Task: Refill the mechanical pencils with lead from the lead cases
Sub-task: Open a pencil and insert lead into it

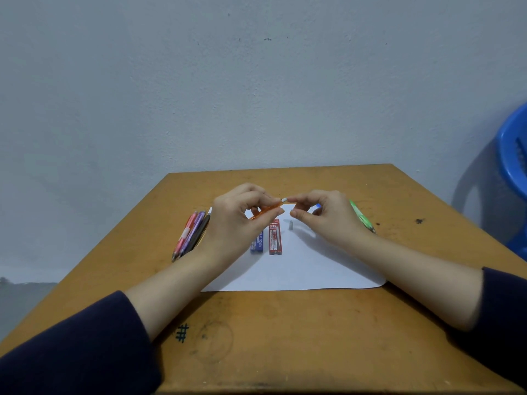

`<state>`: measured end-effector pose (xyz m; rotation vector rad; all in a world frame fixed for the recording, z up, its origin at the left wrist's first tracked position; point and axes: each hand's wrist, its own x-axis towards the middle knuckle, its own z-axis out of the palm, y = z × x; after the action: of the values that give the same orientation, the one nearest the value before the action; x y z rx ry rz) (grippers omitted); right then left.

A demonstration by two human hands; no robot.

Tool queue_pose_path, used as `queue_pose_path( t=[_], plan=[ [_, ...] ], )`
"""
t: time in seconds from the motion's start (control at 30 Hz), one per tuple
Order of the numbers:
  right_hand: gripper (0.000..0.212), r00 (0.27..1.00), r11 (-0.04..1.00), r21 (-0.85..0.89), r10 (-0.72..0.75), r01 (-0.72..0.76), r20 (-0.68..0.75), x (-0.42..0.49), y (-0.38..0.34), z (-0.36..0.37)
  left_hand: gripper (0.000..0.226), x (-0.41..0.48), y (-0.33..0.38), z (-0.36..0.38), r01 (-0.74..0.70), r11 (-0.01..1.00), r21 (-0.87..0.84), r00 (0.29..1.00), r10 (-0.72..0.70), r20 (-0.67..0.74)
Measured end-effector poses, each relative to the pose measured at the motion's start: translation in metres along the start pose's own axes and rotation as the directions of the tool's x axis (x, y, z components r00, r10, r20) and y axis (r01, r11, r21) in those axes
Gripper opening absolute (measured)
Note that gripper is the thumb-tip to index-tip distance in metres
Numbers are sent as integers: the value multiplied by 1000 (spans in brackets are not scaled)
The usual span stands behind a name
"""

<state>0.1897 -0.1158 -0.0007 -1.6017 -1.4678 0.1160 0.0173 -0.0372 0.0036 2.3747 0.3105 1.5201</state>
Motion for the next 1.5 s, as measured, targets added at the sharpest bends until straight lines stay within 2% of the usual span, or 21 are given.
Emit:
queue_pose_path(
  t=[0.2,0.37,0.6,0.67,0.77,0.83,1.0,1.2,1.33,1.5],
  plan=[
    [40,970,957,-278,136,-76,202,2,5,3,11,1,1,-3,-9,1000,4,1000,9,15],
    [33,959,952,-298,144,-67,244,3,3,6,11,2,-1,-3,6,1000,11,1000,-6,21],
    [17,971,968,-231,144,-98,190,2,3,5,11,2,0,-3,7,1000,-3,1000,-7,23],
    [15,975,976,-180,150,-121,162,2,3,4,11,2,-1,-3,5,1000,-2,1000,-5,26],
    [12,976,981,22,190,-193,108,2,2,3,12,2,-2,-3,8,1000,6,999,-8,34],
    [18,971,964,132,218,-229,95,2,-1,2,12,2,-3,-3,9,1000,6,999,-9,35],
    [11,966,925,280,244,-259,86,0,-11,-3,12,2,-4,-4,11,1000,25,999,-12,46],
    [17,970,779,584,232,-230,73,-2,-18,-2,13,2,-6,-4,15,1000,22,998,-17,57],
    [15,969,720,653,225,-237,104,-3,-21,-2,12,2,-6,-4,13,1000,26,998,-15,67],
    [16,972,727,650,211,-224,99,-4,-20,-1,13,2,-6,-4,-2,1000,26,998,0,70]
  ],
)
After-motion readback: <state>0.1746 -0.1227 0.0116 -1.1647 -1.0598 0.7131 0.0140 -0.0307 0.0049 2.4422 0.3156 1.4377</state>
